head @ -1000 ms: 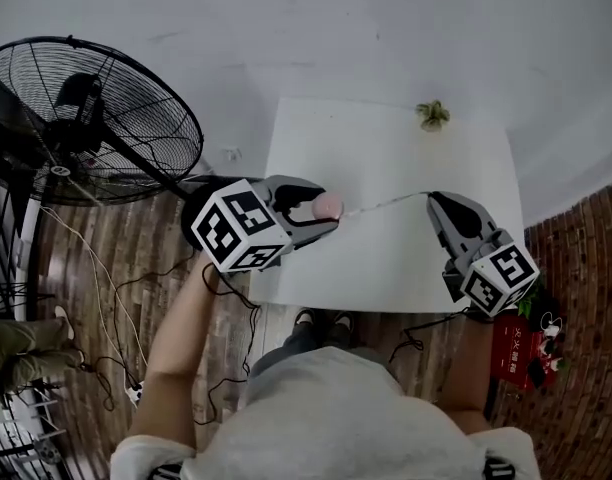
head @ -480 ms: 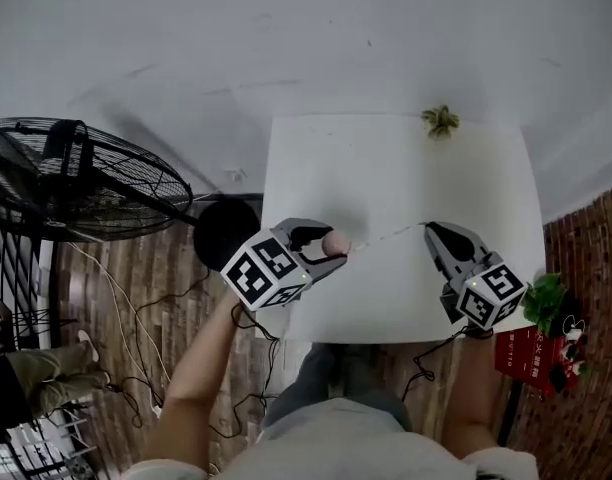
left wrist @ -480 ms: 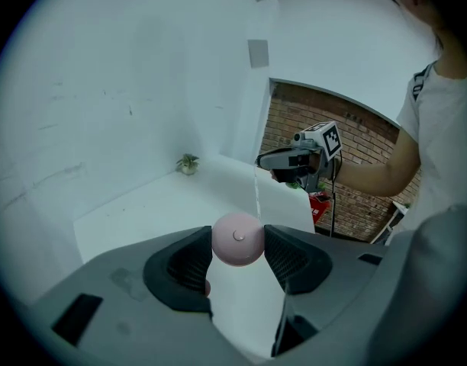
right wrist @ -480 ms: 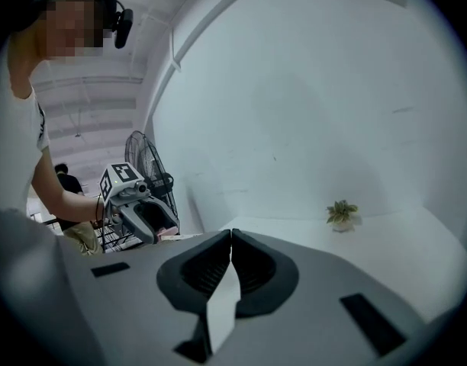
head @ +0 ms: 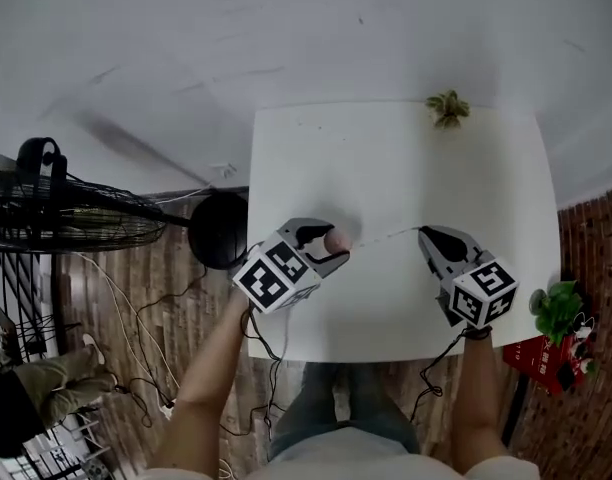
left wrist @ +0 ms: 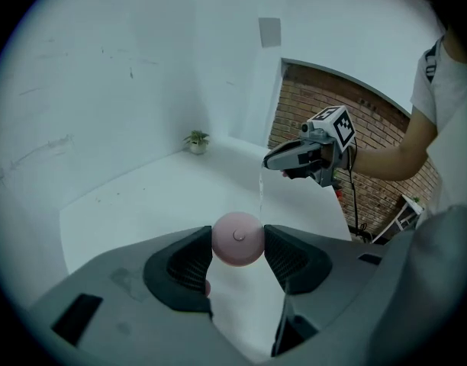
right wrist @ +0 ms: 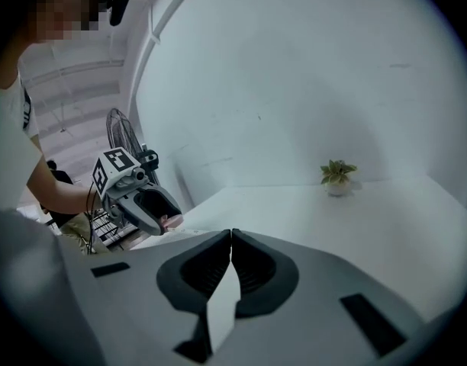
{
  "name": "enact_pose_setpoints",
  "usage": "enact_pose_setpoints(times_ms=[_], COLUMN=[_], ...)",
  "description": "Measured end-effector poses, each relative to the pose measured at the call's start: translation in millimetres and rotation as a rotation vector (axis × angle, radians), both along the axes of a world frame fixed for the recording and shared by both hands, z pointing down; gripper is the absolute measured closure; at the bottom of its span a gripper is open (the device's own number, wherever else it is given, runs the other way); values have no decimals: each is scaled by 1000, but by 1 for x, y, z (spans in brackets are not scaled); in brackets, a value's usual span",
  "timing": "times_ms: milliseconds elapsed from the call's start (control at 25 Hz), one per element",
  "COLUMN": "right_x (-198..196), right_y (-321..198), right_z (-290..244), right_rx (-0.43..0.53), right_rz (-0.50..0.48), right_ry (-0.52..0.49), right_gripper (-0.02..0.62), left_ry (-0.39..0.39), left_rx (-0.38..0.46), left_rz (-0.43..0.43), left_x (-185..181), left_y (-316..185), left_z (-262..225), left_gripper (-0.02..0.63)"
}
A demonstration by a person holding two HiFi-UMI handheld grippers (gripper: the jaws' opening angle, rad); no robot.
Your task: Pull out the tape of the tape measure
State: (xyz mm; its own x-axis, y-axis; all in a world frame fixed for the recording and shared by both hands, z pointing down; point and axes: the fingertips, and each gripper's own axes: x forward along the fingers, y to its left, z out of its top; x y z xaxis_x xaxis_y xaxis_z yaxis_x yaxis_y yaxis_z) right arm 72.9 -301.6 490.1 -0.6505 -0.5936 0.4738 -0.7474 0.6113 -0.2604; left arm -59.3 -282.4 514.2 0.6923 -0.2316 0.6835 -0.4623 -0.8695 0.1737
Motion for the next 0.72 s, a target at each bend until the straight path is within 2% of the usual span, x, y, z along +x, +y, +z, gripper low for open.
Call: enact_pose_setpoints(times_ms=[320,520,720], right_x=[-11,-18,-17], right_y=[-4,-4,-2], right_z=[40,53,67], right_rx=[-126,-182,-216], right_rz=[-49,-68,-82], right_ry=[94,130,176], right_gripper=[588,588,588], left_ry=[-66,-136,-143], left_rx=[-31,-5,-13], left_rz=[-27,-21,-51], left_x=[4,6,6], left_y=[-7,-6,-6], left_z=[44,66,76], left_gripper=[393,393,393])
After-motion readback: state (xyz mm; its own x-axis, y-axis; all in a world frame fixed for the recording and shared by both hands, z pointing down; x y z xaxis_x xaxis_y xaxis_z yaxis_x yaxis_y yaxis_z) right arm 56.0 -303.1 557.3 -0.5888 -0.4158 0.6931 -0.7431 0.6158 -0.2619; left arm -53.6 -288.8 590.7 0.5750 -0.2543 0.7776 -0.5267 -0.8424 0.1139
